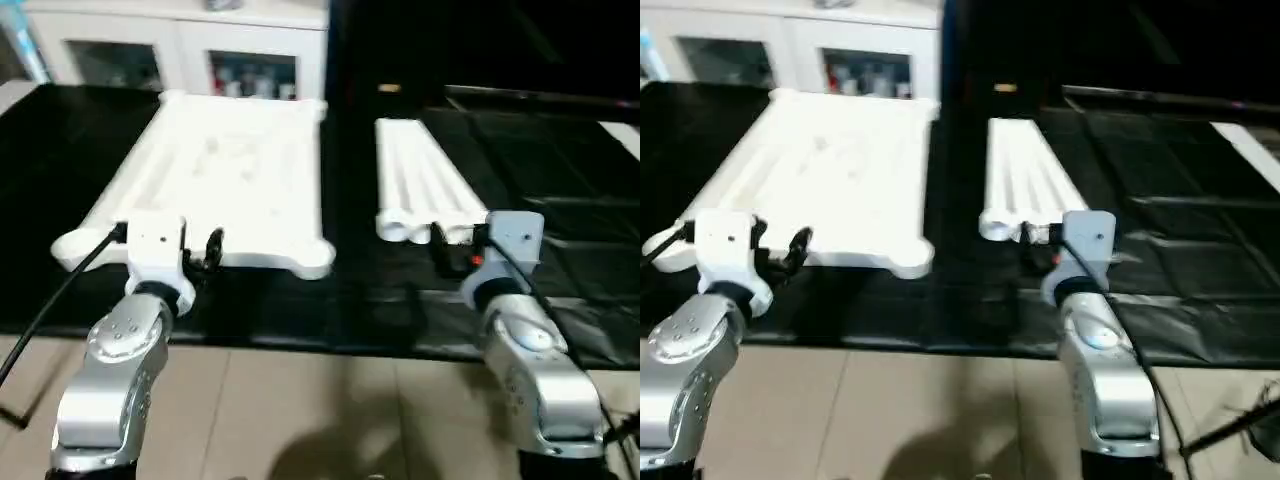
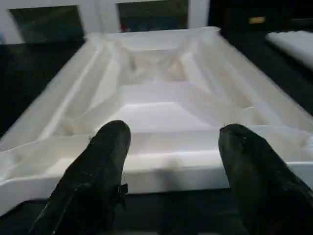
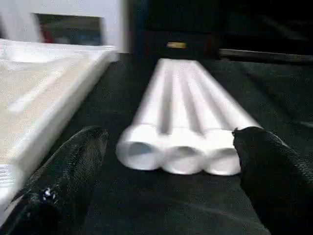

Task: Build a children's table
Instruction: Move to table

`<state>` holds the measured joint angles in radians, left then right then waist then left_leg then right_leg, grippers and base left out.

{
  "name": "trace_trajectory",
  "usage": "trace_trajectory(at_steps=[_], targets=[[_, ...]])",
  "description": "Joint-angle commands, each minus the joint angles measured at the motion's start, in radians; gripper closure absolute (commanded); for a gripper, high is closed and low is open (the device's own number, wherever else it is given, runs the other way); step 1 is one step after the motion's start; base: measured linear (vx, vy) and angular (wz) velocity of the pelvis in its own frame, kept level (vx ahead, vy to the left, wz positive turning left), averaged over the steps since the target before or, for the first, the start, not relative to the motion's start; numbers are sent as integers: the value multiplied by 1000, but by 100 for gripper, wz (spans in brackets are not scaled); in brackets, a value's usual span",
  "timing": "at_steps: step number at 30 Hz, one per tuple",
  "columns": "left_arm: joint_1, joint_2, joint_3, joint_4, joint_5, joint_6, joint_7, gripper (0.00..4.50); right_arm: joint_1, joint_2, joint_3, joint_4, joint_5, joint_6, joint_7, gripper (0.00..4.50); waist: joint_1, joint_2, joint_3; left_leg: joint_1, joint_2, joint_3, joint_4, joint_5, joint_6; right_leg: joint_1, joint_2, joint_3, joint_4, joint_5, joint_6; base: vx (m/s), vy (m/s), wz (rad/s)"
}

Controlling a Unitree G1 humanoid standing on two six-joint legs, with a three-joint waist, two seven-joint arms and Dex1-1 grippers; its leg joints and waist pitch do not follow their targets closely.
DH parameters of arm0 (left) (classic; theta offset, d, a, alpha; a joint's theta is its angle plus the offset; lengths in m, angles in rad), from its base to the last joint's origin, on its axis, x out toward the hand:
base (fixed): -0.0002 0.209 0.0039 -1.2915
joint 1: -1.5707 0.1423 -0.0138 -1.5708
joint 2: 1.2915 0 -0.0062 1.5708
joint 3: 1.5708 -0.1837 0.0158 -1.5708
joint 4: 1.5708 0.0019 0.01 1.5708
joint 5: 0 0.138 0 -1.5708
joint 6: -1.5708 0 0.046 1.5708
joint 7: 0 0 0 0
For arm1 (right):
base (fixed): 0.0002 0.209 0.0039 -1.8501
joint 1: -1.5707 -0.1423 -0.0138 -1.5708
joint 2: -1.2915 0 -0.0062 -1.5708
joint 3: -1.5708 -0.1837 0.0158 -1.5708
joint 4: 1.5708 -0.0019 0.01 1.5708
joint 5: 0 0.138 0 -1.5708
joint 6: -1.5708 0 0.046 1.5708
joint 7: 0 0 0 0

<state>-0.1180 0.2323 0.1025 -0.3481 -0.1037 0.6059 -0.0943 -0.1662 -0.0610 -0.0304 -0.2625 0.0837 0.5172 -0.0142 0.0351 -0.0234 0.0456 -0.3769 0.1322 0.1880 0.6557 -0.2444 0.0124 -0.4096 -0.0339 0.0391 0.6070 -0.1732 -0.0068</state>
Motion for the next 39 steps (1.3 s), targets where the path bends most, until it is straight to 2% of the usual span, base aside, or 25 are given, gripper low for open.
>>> trace_trajectory(at_steps=[1,3,5,7,8,9,10,12,13,14,16,17,18,19,20,21,24,28,30,32,33,35,37,38,39], targets=[[1,7,0,-17,-2,12,-4,121,4,-17,7,-27,-14,-10,7,3,0,14,-49,28,74,-30,-80,-97,151,34,-116,47,-91,-201,-244,-27,132,12],[-6,9,2,-14,-3,16,-5,121,12,-6,0,-33,-6,-31,0,3,-4,20,-42,46,78,-26,-98,-167,130,25,-111,32,-99,-270,-219,-29,142,14],[-9,10,3,-15,-4,18,-5,121,14,-1,-4,-38,0,-34,0,3,-16,26,-43,47,71,-26,-121,-194,114,25,-93,7,-89,-271,-180,-33,144,4],[-10,11,3,-16,-4,20,-7,121,14,-1,-7,-46,8,-8,1,3,-37,28,-42,62,59,-21,-147,-253,94,10,-65,-37,-72,-249,-134,-40,147,2],[-11,11,3,-16,-4,20,-7,121,11,3,-12,-46,7,1,-10,3,-42,27,-38,60,56,-15,-157,-288,82,6,-62,-50,-72,-254,-125,-42,138,4],[-10,10,3,-18,-4,21,-7,121,9,7,-16,-45,7,1,-13,3,-55,19,-37,54,56,-14,-163,-347,61,12,-75,-57,-74,-274,-110,-42,138,4],[-9,9,1,-21,-2,24,-7,121,10,10,-18,-43,7,16,-14,3,-61,14,-37,46,51,-16,-161,-405,39,16,-92,-53,-85,-313,-90,-41,120,1],[-9,7,1,-23,-3,25,-7,121,12,21,-25,-43,27,31,-7,3,-68,18,-39,44,48,-26,-153,-462,12,22,-125,-45,-104,-354,-67,-40,96,1],[-9,7,1,-23,-3,25,-7,121,12,21,-26,-43,28,32,-7,3,-75,19,-40,34,51,-36,-152,-477,2,33,-141,-45,-112,-358,-53,-37,79,-4],[-9,6,1,-23,-3,26,-6,121,13,21,-23,-46,31,42,-5,3,-75,21,-41,33,51,-38,-153,-477,-3,36,-144,-46,-113,-357,-46,-33,66,-9],[-11,4,2,-21,-4,28,-4,121,12,21,-13,-51,30,58,-3,3,-81,23,-45,37,51,-39,-158,-467,-13,34,-140,-51,-112,-308,-40,-30,59,-5],[-12,1,3,-20,-6,31,-2,121,9,21,-8,-54,32,65,1,3,-86,20,-45,44,51,-36,-162,-468,-17,24,-128,-57,-108,-273,-45,0,0,0],[-14,0,4,-18,-7,31,-1,121,5,23,-7,-55,36,72,3,3,-90,18,-44,44,53,-38,-171,-483,-35,20,-111,-65,-99,-249,-49,0,0,0],[-14,-4,5,-16,-10,21,-1,121,1,23,-6,-59,34,89,0,3,-92,19,-43,43,55,-41,-175,-495,-48,20,-107,-67,-95,-244,-49,0,0,0],[-15,-6,7,-16,-12,23,-1,121,-1,21,-4,-58,27,89,-2,3,-90,19,-43,46,58,-43,-178,-517,-83,17,-101,-67,-90,-242,-46,0,0,0],[-22,-25,21,-20,-35,34,3,121,-19,-18,23,-42,-46,49,-14,3,-88,15,-43,45,62,-52,-181,-528,-145,18,-94,-64,-83,-235,-28,0,0,0],[-26,-15,12,-24,-26,30,-2,121,-29,-40,37,-34,-58,-26,16,3,-85,14,-43,43,62,-56,-179,-527,-199,16,-95,-54,-80,-241,-2,0,0,0],[-35,-8,8,-20,-15,23,-2,121,-38,-41,32,-28,-49,-43,26,3,-81,10,-43,40,58,-63,-158,-494,-149,13,-116,-34,-97,-294,-3,8,-45,3],[-38,-8,12,-21,-18,23,-3,121,-33,-16,15,-38,1,22,30,3,-79,6,-44,35,59,-65,-151,-468,-123,15,-119,-29,-98,-288,-15,24,-75,5],[-40,-4,10,-21,-14,19,-5,121,-23,-3,13,-49,34,28,48,3,-78,5,-45,45,63,-70,-151,-526,-107,19,-120,-32,-99,-367,-17,36,-72,5],[-41,-3,12,-23,-16,20,-7,121,-19,7,10,-54,46,41,48,3,-81,7,-42,59,64,-73,-154,-600,-110,17,-116,-40,-105,-447,-16,41,-70,4],[-44,-5,17,-24,-22,22,-8,121,-22,9,15,-45,40,59,48,3,-91,10,-43,81,64,-76,-159,-685,-97,25,-104,-61,-112,-507,-35,58,-62,-1],[-47,-4,18,-23,-23,22,-6,121,-26,0,21,-28,21,57,47,3,-109,15,-25,113,66,-73,-172,-800,-78,30,-88,-94,-123,-555,-54,76,-59,-2],[-48,-3,18,-22,-23,22,-6,121,-28,-3,22,-24,18,53,49,3,-98,-5,-20,14,27,-95,-178,-761,-25,106,-122,-120,-138,-609,-24,114,-40,20],[-50,-3,19,-21,-23,22,-6,121,-30,-4,20,-21,17,51,48,3,-89,12,-28,-1,5,-73,-141,-598,27,154,-185,-106,-173,-769,16,114,-40,20]])
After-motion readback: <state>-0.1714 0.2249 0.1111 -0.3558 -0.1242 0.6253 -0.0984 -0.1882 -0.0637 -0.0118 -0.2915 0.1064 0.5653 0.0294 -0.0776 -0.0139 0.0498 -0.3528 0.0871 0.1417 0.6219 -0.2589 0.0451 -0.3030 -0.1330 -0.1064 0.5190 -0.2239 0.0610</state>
